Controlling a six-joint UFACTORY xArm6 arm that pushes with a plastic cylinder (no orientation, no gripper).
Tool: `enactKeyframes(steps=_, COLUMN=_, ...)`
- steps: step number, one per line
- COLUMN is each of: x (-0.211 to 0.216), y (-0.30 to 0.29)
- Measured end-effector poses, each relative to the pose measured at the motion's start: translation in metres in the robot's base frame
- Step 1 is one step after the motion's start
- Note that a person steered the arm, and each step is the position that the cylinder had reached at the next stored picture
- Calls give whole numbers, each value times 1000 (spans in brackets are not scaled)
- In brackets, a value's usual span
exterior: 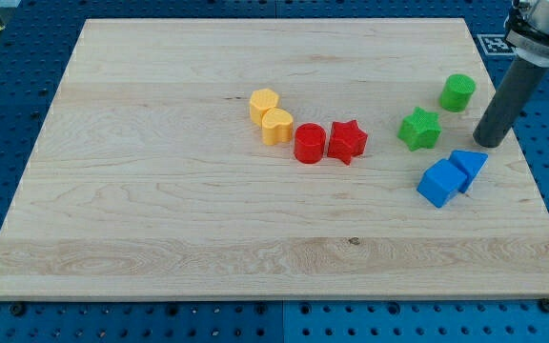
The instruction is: Push green star closer to the red star
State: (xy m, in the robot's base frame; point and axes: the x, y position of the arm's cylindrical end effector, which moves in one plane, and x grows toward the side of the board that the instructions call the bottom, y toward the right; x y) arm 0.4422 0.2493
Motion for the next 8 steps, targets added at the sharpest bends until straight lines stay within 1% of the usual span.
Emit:
enactKeyframes(steps=1, x=-5, y=-40)
enactKeyframes(steps=2, x=-7, y=-63)
enactKeyframes(steps=3, x=-19, y=-64)
enactKeyframes(steps=5, x=-20, y=-64)
enactKeyframes(steps=8, x=-38, y=-66)
